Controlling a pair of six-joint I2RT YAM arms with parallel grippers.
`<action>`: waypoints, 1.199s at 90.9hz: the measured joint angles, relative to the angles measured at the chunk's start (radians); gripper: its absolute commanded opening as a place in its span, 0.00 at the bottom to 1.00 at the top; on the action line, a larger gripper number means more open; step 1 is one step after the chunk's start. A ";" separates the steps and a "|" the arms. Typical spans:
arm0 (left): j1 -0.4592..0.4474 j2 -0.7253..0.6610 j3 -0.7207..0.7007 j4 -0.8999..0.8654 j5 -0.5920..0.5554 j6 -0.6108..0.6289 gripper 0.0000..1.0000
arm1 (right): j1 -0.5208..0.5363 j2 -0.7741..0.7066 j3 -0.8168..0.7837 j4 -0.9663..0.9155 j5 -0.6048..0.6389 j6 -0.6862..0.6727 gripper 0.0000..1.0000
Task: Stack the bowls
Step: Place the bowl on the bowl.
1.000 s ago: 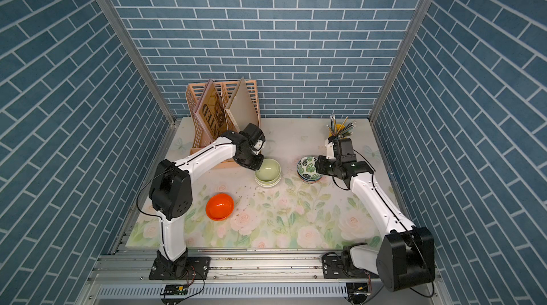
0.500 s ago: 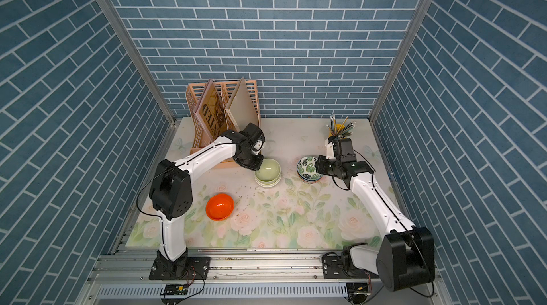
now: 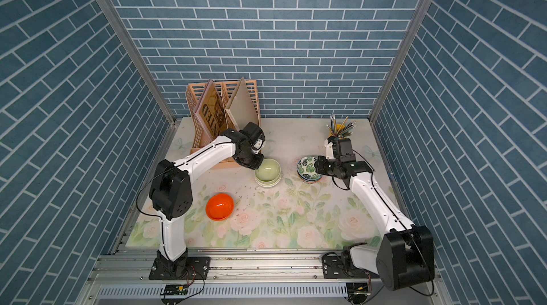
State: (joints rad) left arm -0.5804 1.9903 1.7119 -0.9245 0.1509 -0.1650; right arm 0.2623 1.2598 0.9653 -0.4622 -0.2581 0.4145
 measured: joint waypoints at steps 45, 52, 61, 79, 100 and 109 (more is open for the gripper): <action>-0.004 0.002 0.022 -0.022 -0.019 0.000 0.06 | 0.002 0.001 0.000 0.000 0.001 0.000 0.22; -0.004 0.002 0.025 -0.026 -0.020 0.000 0.06 | 0.002 0.001 0.000 0.000 0.001 0.000 0.22; -0.005 0.002 0.028 -0.030 -0.023 0.000 0.07 | 0.002 0.001 -0.001 0.001 0.001 0.000 0.22; -0.008 0.003 0.029 -0.030 -0.024 0.001 0.12 | 0.002 0.001 -0.001 0.002 0.001 0.000 0.22; -0.011 0.007 0.029 -0.029 -0.023 0.005 0.25 | 0.002 0.001 -0.002 0.004 0.001 0.000 0.22; -0.012 0.007 0.029 -0.029 -0.023 0.006 0.32 | 0.002 0.001 -0.002 0.004 0.001 0.000 0.22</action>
State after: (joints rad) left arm -0.5922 1.9972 1.7409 -0.9535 0.1276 -0.1585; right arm 0.2638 1.2610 0.9634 -0.4580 -0.2569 0.4145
